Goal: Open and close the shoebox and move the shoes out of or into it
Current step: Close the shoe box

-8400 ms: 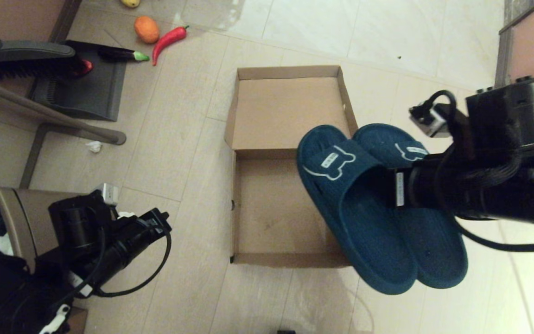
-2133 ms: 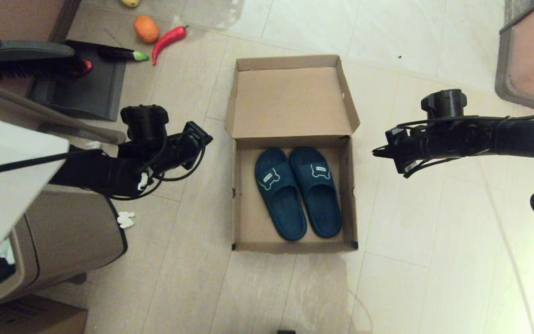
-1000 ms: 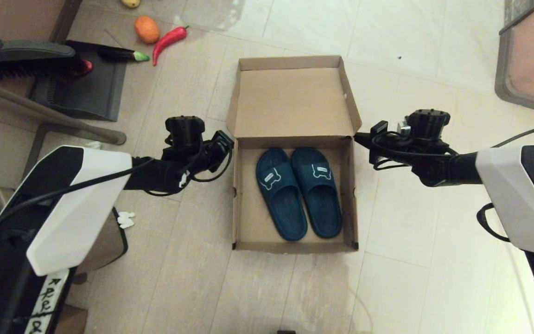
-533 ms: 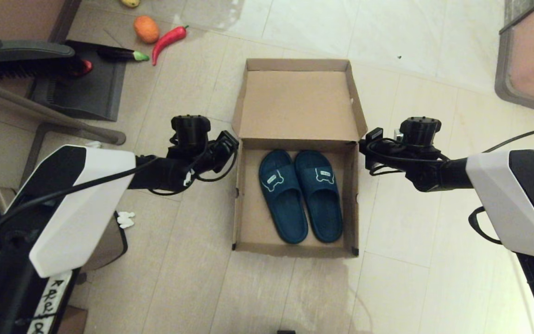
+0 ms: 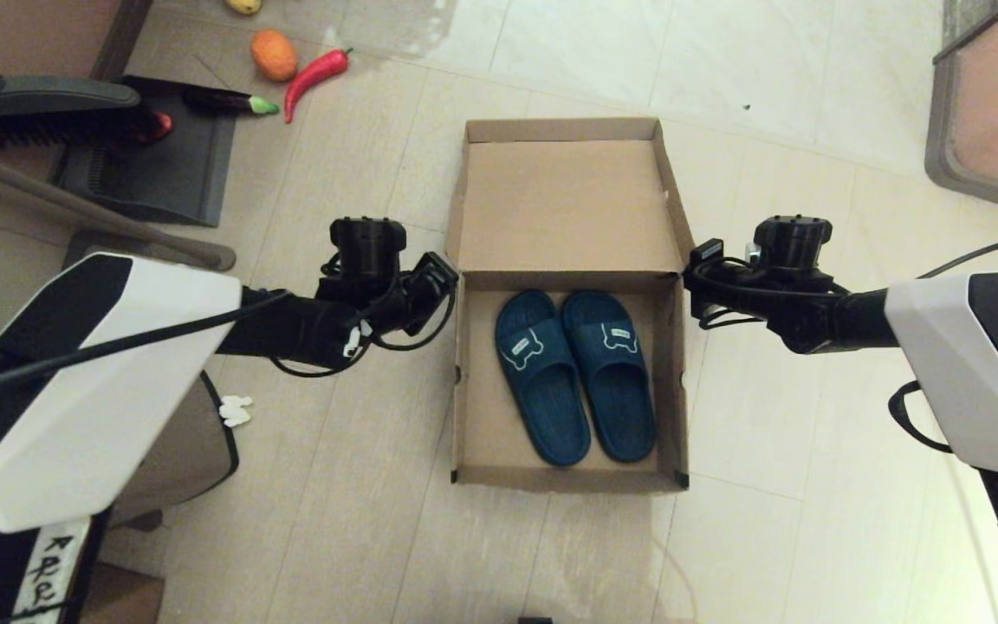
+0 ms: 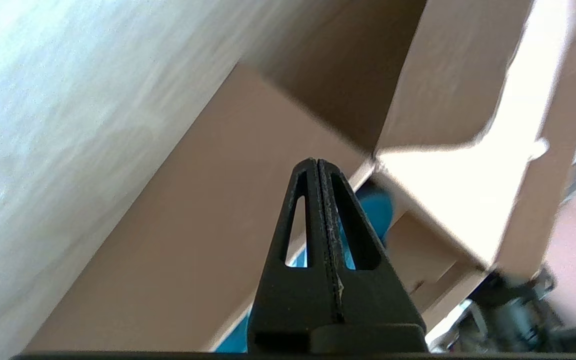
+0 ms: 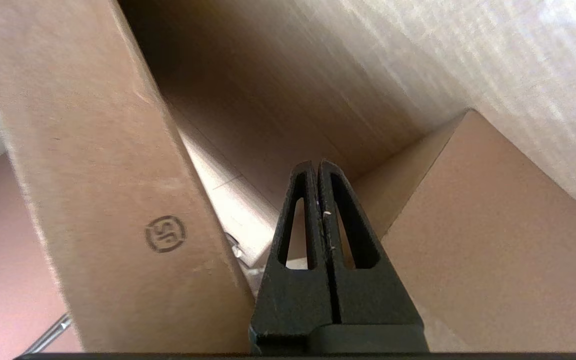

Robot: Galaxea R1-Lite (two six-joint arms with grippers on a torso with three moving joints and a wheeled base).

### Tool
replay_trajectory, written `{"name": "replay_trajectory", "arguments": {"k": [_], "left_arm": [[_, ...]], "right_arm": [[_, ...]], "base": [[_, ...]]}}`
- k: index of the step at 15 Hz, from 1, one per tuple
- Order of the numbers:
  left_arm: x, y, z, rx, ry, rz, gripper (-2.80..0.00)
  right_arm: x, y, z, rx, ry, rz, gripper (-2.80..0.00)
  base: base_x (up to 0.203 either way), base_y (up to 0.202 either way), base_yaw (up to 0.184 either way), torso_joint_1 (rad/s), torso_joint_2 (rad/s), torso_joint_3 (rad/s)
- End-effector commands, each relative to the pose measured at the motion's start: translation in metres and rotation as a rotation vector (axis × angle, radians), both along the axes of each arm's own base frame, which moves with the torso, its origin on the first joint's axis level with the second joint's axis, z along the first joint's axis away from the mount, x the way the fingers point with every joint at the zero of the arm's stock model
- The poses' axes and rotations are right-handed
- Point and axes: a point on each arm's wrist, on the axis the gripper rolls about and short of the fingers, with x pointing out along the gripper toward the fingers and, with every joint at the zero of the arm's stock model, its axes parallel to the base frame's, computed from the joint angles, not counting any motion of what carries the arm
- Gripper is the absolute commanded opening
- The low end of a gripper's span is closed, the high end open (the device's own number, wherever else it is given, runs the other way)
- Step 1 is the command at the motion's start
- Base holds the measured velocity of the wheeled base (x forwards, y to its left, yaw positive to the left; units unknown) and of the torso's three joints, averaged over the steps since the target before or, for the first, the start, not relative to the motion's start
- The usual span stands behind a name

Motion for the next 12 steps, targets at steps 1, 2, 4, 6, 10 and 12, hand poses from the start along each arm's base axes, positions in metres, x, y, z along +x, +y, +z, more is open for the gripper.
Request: {"name": "replay_trajectory", "arguments": {"k": [1, 2, 4, 6, 10, 12], "left_arm": [[-0.016, 0.005, -0.002, 0.011, 0.044, 0.009, -2.80], [-0.021, 0.008, -0.006, 0.020, 0.062, 0.019, -2.80], [-0.027, 0.011, -0.014, 0.031, 0.068, 0.041, -2.80], [-0.034, 0.014, -0.019, 0.037, 0.071, 0.047, -2.80], [-0.045, 0.018, -0.025, 0.052, 0.102, 0.055, -2.80], [-0.051, 0.018, -0.032, 0.074, 0.126, 0.082, -2.80]], "right_arm": [[-0.001, -0.005, 0.005, 0.006, -0.007, -0.008, -2.80], [-0.002, -0.007, 0.006, 0.006, -0.005, -0.013, -2.80], [-0.003, -0.007, 0.003, 0.005, 0.013, -0.013, -2.80], [-0.008, -0.008, 0.001, 0.001, 0.053, -0.013, -2.80], [-0.017, -0.008, -0.004, -0.005, 0.096, -0.013, -2.80], [-0.022, -0.008, -0.005, -0.007, 0.112, -0.014, -2.80]], "base": [[0.000, 0.000, 0.000, 0.000, 0.00, 0.000], [0.000, 0.000, 0.000, 0.000, 0.00, 0.000], [0.000, 0.000, 0.000, 0.000, 0.00, 0.000], [0.000, 0.000, 0.000, 0.000, 0.00, 0.000], [0.000, 0.000, 0.000, 0.000, 0.00, 0.000], [0.000, 0.000, 0.000, 0.000, 0.00, 0.000]]}}
